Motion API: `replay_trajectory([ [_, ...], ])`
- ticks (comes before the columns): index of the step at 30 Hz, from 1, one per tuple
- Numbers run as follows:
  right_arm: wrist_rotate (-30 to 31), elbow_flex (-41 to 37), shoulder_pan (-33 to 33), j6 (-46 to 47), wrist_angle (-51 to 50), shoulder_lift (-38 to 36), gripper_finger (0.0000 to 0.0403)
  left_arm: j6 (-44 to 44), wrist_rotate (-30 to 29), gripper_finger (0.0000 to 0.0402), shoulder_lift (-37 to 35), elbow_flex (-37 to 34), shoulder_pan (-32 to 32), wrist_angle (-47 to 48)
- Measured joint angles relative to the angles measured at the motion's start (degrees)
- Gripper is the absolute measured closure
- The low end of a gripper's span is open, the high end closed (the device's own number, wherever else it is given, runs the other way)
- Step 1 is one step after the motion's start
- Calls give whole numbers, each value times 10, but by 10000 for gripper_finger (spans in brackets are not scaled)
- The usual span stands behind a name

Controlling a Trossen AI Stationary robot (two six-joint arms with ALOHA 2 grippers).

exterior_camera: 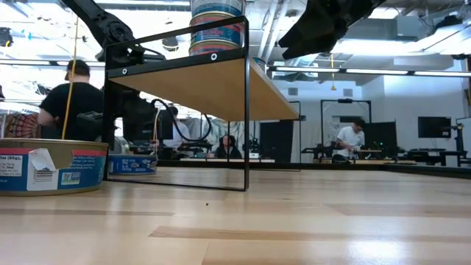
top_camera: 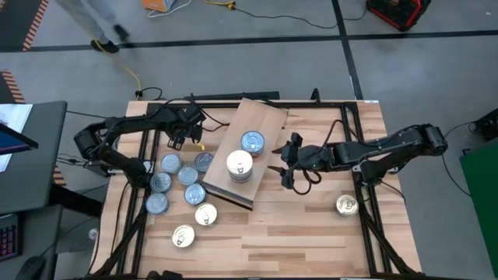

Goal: Stack canned seafood by type on shelf
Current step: Put the green white tuna can on the shelf

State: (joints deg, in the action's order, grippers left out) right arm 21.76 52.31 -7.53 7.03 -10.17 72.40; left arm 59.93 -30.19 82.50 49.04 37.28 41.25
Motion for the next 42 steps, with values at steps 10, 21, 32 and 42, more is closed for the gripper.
replay_trajectory([
  [10, 0, 0, 10, 0, 4, 0, 117, -68, 38, 135, 1, 62, 23, 60],
  [21, 0, 0, 10, 0, 4, 0, 117, -112, 95, 135, 26, 106, 106, 115],
  [32, -2, 0, 9, -2, 4, 0, 117, -107, 39, 135, 114, 106, 114, 111],
  [42, -6, -1, 9, -7, 3, 0, 117, -107, -49, 177, 150, 106, 94, 128],
])
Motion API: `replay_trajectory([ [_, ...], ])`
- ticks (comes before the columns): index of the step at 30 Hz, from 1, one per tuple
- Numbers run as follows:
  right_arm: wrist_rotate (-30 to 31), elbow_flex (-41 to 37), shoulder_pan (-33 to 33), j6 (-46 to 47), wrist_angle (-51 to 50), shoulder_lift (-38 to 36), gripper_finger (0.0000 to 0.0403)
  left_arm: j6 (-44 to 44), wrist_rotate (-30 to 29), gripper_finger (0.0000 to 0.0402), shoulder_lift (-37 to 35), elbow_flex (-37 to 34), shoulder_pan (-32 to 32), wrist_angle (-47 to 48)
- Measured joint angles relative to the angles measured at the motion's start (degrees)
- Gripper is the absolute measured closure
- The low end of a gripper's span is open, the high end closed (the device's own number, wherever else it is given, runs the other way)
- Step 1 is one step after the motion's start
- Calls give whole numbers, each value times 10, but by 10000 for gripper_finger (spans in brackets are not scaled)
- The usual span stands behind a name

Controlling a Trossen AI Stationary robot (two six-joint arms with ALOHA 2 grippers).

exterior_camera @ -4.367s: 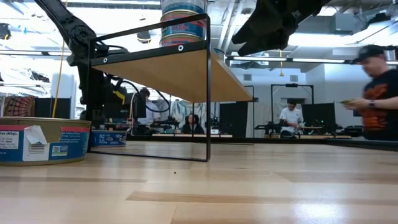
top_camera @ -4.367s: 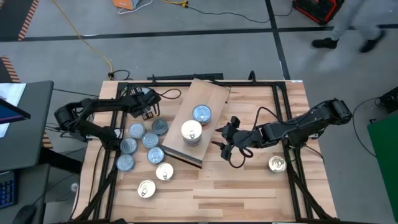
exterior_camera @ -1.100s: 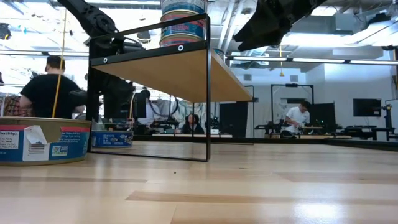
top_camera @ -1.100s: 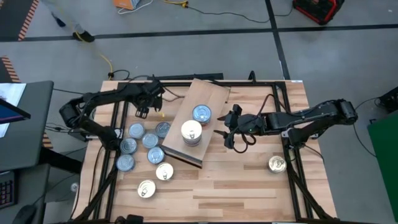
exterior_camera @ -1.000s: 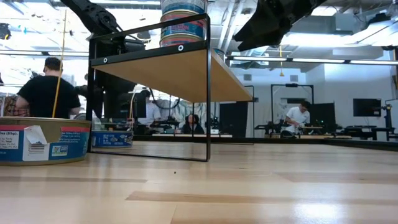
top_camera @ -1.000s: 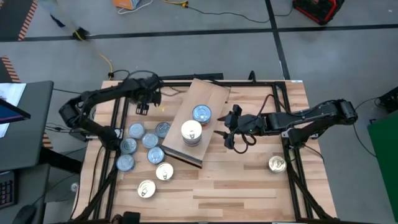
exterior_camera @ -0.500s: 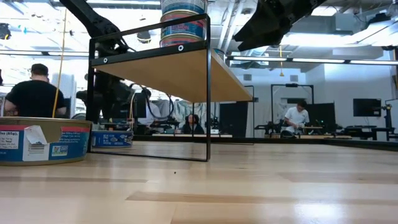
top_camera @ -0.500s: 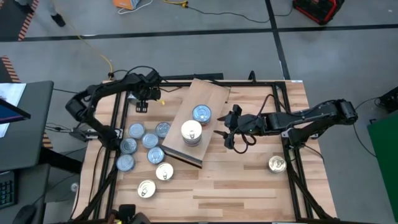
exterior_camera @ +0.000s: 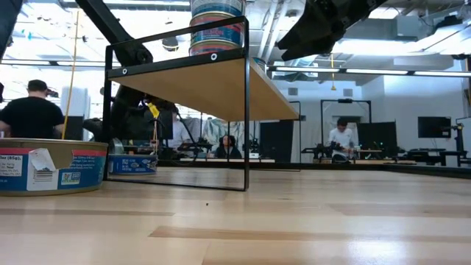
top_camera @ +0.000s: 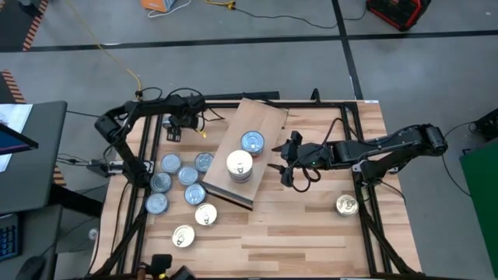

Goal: Stack canned seafood by type on shelf
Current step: Put the green white tuna can on the shelf

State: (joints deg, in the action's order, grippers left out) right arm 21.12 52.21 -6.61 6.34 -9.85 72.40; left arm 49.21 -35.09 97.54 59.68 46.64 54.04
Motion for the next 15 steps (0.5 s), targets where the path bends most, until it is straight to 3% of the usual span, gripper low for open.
replay_trajectory([
  [6, 0, 0, 0, -4, -11, 0, 117, -45, 33, 278, -16, 21, -15, 26],
  [15, 12, 0, 0, -6, -28, 0, 117, -160, 198, 278, -103, 125, -16, 75],
])
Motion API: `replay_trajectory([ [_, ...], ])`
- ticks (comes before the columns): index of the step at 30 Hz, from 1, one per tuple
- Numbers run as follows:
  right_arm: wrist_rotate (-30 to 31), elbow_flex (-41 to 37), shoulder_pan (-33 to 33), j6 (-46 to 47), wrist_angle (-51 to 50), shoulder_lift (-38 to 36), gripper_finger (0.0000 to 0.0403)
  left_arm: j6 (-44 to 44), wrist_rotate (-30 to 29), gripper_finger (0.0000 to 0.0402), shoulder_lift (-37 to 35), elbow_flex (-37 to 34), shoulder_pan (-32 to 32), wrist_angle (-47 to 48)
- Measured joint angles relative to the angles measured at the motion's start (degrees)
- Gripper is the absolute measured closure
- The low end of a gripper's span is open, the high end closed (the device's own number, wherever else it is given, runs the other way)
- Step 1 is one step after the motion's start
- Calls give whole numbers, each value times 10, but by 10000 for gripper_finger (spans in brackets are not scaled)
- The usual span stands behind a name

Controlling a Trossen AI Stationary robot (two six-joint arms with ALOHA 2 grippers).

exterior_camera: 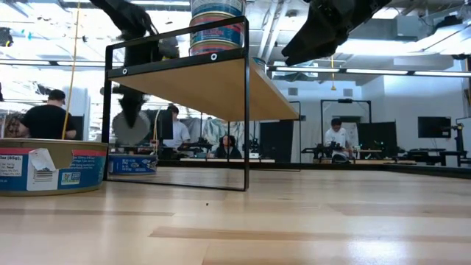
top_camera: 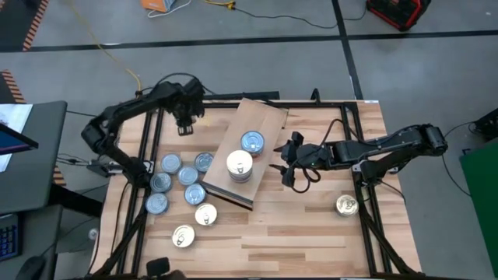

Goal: Stack canned seafood by type on shelf
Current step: Put the green white tuna can on the shelf

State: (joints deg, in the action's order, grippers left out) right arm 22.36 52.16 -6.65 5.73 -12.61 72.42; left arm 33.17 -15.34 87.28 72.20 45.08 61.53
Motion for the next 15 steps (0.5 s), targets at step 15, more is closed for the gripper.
replay_trajectory([
  [15, 33, 0, 13, 6, 9, -51, 117, -257, 306, 273, -153, 35, 6, -196],
])
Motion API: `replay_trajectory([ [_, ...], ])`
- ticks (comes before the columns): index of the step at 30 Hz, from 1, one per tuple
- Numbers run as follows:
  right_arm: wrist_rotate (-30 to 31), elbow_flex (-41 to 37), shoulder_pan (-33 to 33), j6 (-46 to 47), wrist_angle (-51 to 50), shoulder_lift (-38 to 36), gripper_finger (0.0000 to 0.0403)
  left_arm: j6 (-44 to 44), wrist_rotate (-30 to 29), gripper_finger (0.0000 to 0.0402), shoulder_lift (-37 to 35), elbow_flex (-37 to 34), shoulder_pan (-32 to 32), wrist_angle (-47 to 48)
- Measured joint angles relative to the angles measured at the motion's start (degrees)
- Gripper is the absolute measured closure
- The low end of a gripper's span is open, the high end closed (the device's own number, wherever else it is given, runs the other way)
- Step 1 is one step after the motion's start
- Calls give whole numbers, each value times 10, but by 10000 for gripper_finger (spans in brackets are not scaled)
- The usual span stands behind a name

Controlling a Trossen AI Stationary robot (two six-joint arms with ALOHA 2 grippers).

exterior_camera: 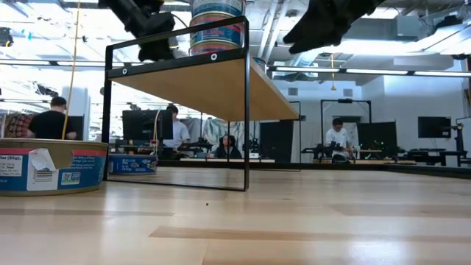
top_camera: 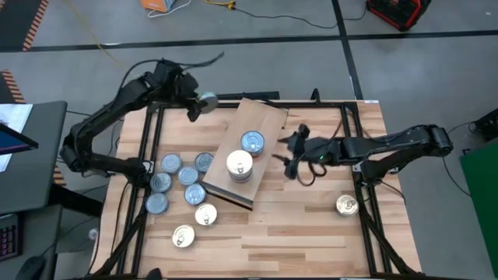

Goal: Stack canned seafood by type on shelf
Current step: Put the green white tuna can on the shelf

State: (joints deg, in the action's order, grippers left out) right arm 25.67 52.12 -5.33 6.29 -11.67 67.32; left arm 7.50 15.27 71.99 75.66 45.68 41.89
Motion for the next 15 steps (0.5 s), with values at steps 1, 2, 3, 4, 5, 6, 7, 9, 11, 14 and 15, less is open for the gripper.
replay_trajectory([
  [1, 0, 0, 4, 3, -2, -11, 117, -38, 39, 273, 4, 0, 2, -27],
  [2, 0, 0, 8, 5, -3, -23, 117, -75, 77, 273, 12, 0, 5, -56],
  [3, 0, 0, 12, 5, -3, -33, 117, -109, 107, 273, 21, 0, 5, -85],
  [4, 0, 0, 17, 5, -5, -44, 117, -143, 129, 273, 31, 0, 5, -115],
  [5, -1, 0, 23, 5, -9, -54, 117, -174, 148, 273, 43, 0, 4, -145],
  [6, -1, 0, 31, 6, -16, -62, 117, -201, 167, 273, 56, 0, 4, -173],
  [7, 0, 0, 38, 9, -23, -70, 117, -227, 182, 273, 68, 0, 4, -198],
  [9, 0, 0, 51, 23, -49, -80, 117, -266, 210, 273, 92, 0, 4, -242],
  [11, 0, 0, 61, 40, -74, -84, 117, -292, 237, 273, 114, 0, 4, -271],
  [14, 0, 0, 70, 48, -88, -81, 117, -312, 279, 273, 146, 0, 3, -292],
  [15, 0, 0, 73, 47, -89, -80, 117, -314, 290, 273, 158, 0, 1, -295],
])
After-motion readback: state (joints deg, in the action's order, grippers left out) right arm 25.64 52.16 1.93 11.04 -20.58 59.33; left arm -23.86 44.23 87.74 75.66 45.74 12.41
